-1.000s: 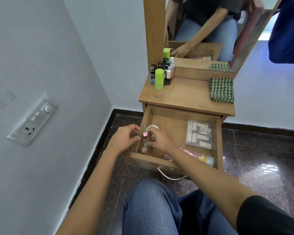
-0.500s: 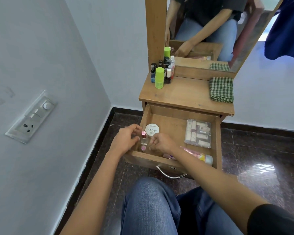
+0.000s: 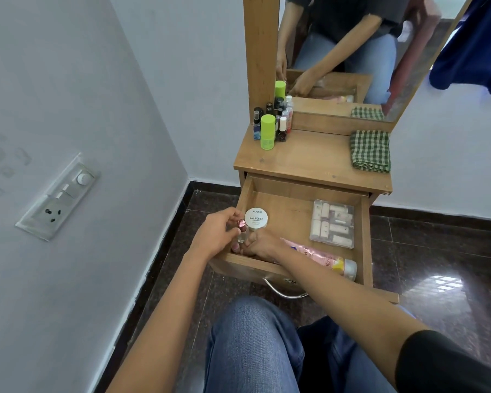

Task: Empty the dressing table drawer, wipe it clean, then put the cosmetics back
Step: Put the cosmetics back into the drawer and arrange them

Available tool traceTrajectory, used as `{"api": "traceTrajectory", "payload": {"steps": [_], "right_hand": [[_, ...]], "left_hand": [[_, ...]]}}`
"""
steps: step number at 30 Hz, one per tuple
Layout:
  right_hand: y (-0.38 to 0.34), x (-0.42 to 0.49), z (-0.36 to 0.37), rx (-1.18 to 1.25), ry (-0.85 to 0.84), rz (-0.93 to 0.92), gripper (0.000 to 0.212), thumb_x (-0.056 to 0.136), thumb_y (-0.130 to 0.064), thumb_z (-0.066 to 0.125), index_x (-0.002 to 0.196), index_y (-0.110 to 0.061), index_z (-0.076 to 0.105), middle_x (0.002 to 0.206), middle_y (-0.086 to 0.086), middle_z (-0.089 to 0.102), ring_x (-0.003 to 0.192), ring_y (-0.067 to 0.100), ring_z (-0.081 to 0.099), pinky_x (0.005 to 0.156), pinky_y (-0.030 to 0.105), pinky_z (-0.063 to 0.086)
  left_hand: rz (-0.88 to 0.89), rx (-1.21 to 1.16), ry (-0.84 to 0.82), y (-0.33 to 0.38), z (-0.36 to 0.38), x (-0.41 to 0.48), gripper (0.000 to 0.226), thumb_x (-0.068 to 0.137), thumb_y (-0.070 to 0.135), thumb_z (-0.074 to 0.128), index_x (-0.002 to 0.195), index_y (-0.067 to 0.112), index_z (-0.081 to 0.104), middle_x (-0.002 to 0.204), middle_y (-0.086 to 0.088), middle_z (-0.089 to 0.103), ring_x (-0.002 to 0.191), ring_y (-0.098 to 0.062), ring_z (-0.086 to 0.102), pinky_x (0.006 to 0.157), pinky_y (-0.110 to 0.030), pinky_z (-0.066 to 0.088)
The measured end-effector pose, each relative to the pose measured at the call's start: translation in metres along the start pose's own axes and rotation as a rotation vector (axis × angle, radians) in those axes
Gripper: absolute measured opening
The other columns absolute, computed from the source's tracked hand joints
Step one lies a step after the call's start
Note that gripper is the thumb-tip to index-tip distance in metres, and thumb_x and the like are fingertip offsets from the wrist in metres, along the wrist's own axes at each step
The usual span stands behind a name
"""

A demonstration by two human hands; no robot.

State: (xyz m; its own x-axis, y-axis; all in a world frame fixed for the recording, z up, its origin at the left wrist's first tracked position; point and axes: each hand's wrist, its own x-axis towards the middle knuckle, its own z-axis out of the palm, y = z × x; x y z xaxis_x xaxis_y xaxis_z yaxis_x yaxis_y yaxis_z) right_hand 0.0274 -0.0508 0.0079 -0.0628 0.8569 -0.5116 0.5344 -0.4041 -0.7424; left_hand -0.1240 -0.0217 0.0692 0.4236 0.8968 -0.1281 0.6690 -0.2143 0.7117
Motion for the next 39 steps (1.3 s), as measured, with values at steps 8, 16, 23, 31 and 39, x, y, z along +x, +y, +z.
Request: {"api": "traceTrajectory", "payload": {"steps": [8, 16, 23, 31, 39], "right_hand": [[-0.002, -0.006, -0.006, -0.015, -0.034, 0.027, 0.024, 0.078, -0.009, 0.071, 0.062, -0.025, 0.063, 0.064, -0.008, 0.058, 0.067, 0.01, 0.051, 0.064, 0.022, 0.04], [-0.017, -0.024, -0.081, 0.138, 0.143, -0.025, 0.013, 0.081, 0.001, 0.065, 0.081, -0.012, 0.067, 0.095, 0.01, 0.071, 0.086, 0.018, 0.067, 0.082, 0.032, 0.057], [-0.052, -0.008, -0.163, 0.188, 0.596, -0.208, 0.024, 0.084, -0.003, 0.065, 0.106, -0.01, 0.061, 0.083, -0.002, 0.061, 0.073, 0.007, 0.057, 0.056, 0.009, 0.044], [-0.078, 0.033, -0.21, -0.047, 0.815, -0.417, 0.042, 0.074, 0.002, 0.061, 0.113, -0.015, 0.062, 0.089, 0.002, 0.057, 0.078, 0.014, 0.054, 0.076, 0.024, 0.048], [-0.08, 0.068, -0.211, -0.178, 0.805, -0.476, 0.045, 0.076, -0.001, 0.065, 0.119, -0.013, 0.063, 0.096, 0.011, 0.056, 0.084, 0.025, 0.058, 0.082, 0.028, 0.046]], "left_hand": [[-0.013, 0.001, 0.001, 0.001, -0.003, -0.001, 0.042, 0.083, -0.001, 0.063, 0.116, 0.025, 0.059, 0.11, 0.009, 0.067, 0.1, -0.003, 0.061, 0.094, -0.034, 0.051], [0.035, -0.14, 0.065, 0.016, -0.01, 0.013, 0.047, 0.076, 0.009, 0.075, 0.118, 0.025, 0.06, 0.111, 0.009, 0.064, 0.104, -0.004, 0.06, 0.091, -0.025, 0.051], [0.077, -0.234, 0.205, 0.063, -0.02, 0.061, 0.036, 0.084, 0.007, 0.065, 0.118, 0.015, 0.06, 0.106, 0.005, 0.063, 0.09, -0.004, 0.058, 0.09, -0.023, 0.048], [0.043, -0.237, 0.312, 0.09, -0.026, 0.124, 0.04, 0.085, 0.009, 0.066, 0.123, 0.011, 0.055, 0.11, 0.003, 0.058, 0.097, -0.012, 0.057, 0.083, -0.02, 0.044], [0.021, -0.233, 0.331, 0.092, -0.022, 0.165, 0.053, 0.08, 0.018, 0.075, 0.126, 0.01, 0.051, 0.113, 0.001, 0.059, 0.094, -0.01, 0.055, 0.081, -0.02, 0.044]]}}
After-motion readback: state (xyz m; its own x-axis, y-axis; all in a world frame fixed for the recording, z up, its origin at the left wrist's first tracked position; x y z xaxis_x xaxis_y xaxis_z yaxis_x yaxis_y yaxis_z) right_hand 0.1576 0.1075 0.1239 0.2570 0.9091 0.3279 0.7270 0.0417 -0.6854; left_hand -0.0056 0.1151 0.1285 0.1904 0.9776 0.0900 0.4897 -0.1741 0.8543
